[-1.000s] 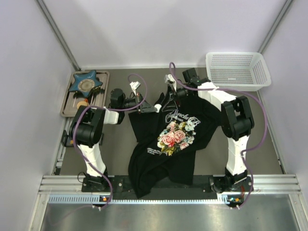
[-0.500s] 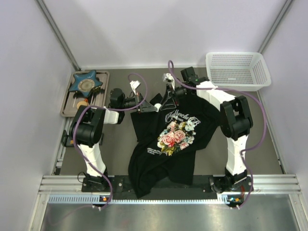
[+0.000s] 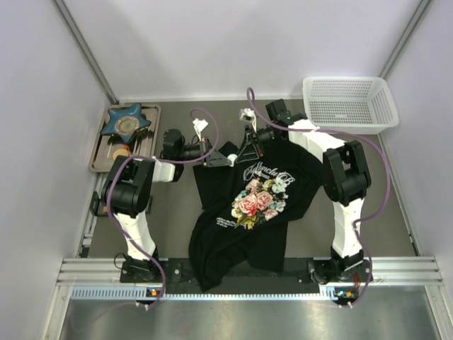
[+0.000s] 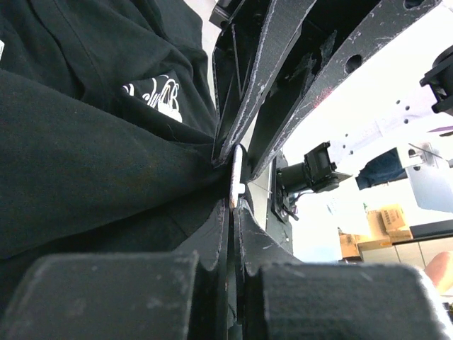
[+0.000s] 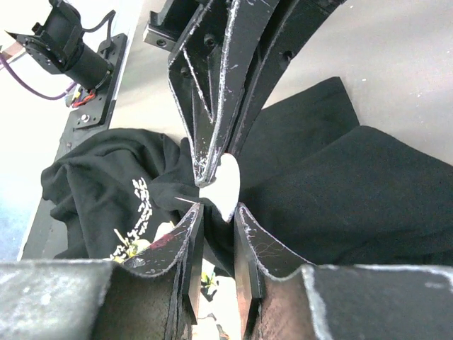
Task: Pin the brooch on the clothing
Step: Pin the brooch to the clothes.
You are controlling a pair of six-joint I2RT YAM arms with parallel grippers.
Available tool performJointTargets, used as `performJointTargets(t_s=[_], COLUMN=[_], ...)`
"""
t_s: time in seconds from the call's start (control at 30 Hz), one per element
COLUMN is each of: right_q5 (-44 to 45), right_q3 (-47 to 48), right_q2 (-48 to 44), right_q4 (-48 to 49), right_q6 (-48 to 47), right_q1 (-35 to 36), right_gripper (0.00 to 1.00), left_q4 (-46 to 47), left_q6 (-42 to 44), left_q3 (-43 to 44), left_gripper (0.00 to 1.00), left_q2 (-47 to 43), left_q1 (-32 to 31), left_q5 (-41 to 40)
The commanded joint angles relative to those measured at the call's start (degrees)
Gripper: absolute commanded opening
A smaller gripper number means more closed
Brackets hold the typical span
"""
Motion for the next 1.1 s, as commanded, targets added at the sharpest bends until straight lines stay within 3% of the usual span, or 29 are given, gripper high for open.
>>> performJointTargets(t_s=[0.0,0.1,0.3,0.5,1.07], right_q5=[-4.1,-3.9,-0.9,1.9,5.6], right_q3=[3.4,3.3,3.3,1.9,-0.5], right_q2=[0.5,0.3,-0.1,-1.5,-6.2], right_q4=[1.1,0.8,0.8,0.7,-1.4], right_q6=[0.6,1.5,2.8,-0.6,-13.3], right_q1=[2.1,2.6,3.7,4.3,4.1], right_gripper=[0.18,0.18,0.17,0.28,0.43], left_q4=[-8.7,-13.6,-11.8,-1.4,-1.5], left_q6=[10.6,14.5,12.3,3.9,3.8], left_q3=[3.4,4.6,5.0,3.5,3.0], left_gripper=[0.0,0.0,0.0,0.0,0.0], left_q2=[-4.2,-4.8,-4.5,-3.1,-2.6], left_q1=[-1.9,-2.0,-2.1,-2.1,-1.9], left_q5=[-1.2,-1.8,-1.2,0.1,1.2])
